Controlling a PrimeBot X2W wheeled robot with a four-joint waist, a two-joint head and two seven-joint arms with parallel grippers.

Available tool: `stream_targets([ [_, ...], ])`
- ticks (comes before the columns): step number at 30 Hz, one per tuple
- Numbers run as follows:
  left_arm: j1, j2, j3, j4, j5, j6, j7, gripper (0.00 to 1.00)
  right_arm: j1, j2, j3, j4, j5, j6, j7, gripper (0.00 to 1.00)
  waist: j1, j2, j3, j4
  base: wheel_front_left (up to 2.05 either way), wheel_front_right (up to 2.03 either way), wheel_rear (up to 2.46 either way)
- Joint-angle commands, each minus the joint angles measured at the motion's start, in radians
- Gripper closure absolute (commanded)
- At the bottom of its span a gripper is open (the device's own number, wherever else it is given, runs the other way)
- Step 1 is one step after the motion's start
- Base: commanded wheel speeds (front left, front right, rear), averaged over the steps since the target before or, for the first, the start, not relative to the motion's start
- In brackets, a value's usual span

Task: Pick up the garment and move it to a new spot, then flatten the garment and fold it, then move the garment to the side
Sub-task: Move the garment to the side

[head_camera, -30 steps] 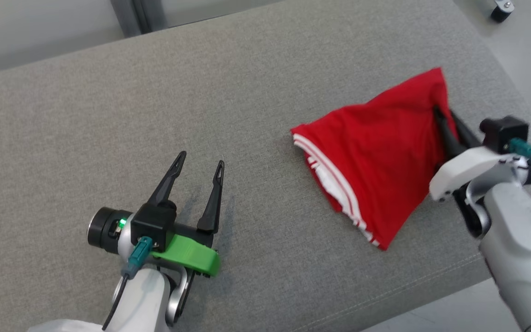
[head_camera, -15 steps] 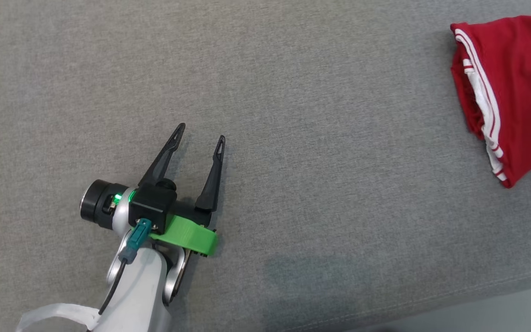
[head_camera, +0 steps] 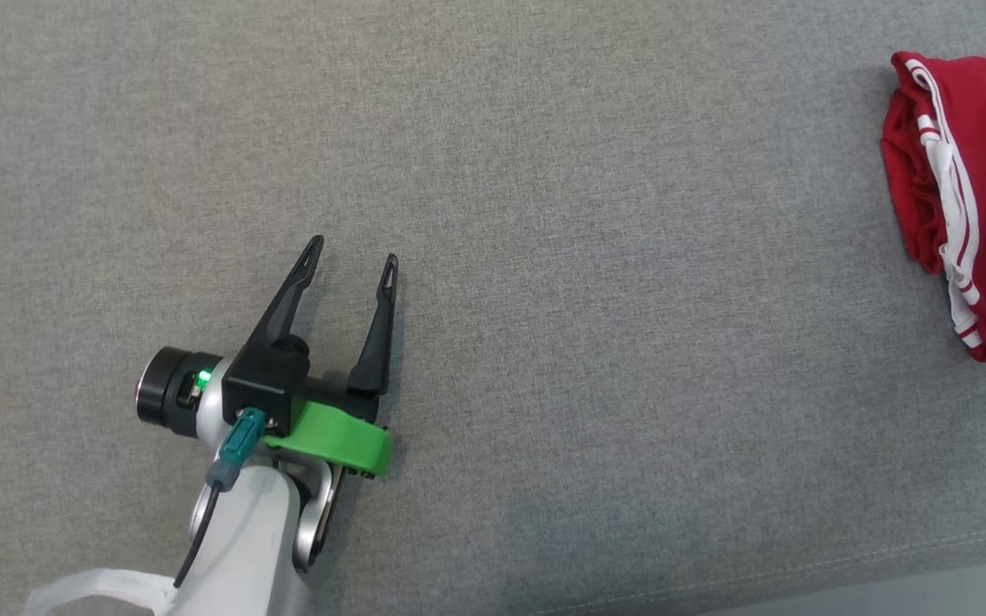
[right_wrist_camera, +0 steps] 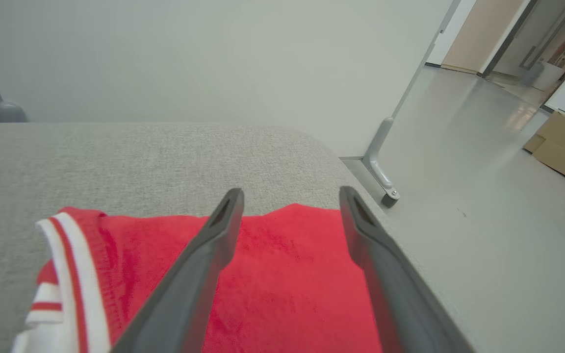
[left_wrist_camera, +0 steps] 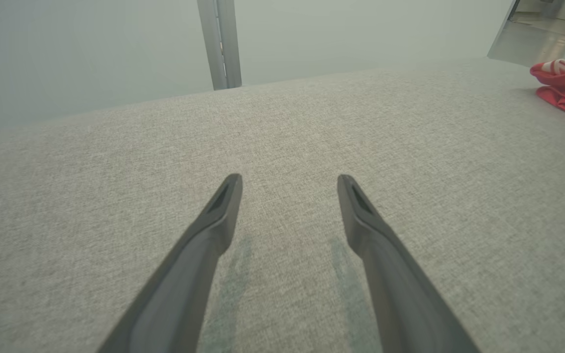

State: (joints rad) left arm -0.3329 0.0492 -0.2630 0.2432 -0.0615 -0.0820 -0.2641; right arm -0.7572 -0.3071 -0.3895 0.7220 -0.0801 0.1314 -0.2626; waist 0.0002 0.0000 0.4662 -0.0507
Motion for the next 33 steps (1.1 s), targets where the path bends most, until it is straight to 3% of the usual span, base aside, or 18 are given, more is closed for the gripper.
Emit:
stream_targets([
  [1,0.018,0.003,0.008,0.005,-0.009,0.007,0.0,0.0,0.031,0.01,0.02,-0.026,0.015,-0.002,-0.003,0.0,-0.0002,0.0,-0.039,-0.003,0.0,0.0,0.0],
  [10,0.079,0.004,0.061,0.03,-0.039,0.036,0.0,0.0,0.213,0.099,0.246,-0.178,0.177,-0.002,-0.003,0.0,-0.0002,0.0,-0.163,0.017,0.0,0.0,0.0],
  [16,0.132,0.004,0.098,0.052,-0.054,0.052,0.0,0.0,0.323,0.129,0.335,-0.239,0.237,-0.002,-0.003,0.0,-0.0002,0.0,-0.247,0.046,0.0,0.0,0.0],
  [24,0.212,0.003,0.154,0.1,-0.059,0.065,0.0,0.0,0.451,0.167,0.407,-0.267,0.261,-0.002,-0.003,0.0,-0.0002,0.0,-0.355,0.068,0.0,0.0,0.0],
  [33,0.28,0.003,0.203,0.134,-0.057,0.06,0.0,0.0,0.566,0.212,0.411,-0.289,0.277,-0.001,-0.003,0.0,-0.0002,0.0,-0.455,0.08,0.0,0.0,0.0],
])
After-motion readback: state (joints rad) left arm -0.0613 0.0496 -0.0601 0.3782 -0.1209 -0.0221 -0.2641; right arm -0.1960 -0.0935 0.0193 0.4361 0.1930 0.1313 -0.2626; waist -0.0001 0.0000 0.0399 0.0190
